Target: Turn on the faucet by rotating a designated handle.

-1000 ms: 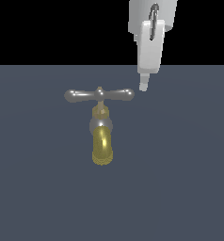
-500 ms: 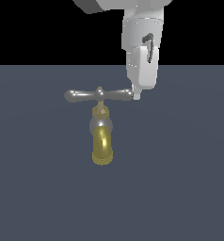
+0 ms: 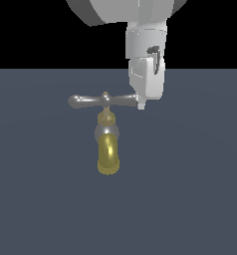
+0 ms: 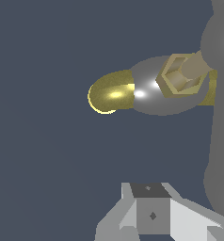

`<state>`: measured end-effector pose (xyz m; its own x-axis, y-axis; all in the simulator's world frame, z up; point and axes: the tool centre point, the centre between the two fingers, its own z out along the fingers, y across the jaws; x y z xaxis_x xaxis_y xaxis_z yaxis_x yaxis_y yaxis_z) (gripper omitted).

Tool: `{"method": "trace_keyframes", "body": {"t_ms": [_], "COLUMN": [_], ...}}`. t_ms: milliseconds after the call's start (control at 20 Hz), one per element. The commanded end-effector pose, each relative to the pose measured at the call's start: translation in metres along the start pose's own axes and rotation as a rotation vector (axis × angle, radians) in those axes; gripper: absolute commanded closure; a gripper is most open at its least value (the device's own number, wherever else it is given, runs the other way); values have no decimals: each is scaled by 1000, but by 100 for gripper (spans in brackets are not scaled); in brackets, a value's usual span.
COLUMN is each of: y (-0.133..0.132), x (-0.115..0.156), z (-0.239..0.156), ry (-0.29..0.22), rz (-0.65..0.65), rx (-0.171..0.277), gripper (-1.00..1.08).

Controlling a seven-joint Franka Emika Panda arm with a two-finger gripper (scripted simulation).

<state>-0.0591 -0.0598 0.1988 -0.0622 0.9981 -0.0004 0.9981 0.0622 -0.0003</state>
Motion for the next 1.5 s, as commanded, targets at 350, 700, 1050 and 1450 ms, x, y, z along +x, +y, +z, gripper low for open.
{"method": "trace_keyframes", "body": {"t_ms": [350,700,1050,1450], "y": [9,29,50,73], "x": [-1,-3,-6,-9], "z": [1,1,1,1], "ry": [0,0,0,0], "rz": [-5,-5,-5,-5], "rx": [0,0,0,0], "gripper": [108,108,108,108]}}
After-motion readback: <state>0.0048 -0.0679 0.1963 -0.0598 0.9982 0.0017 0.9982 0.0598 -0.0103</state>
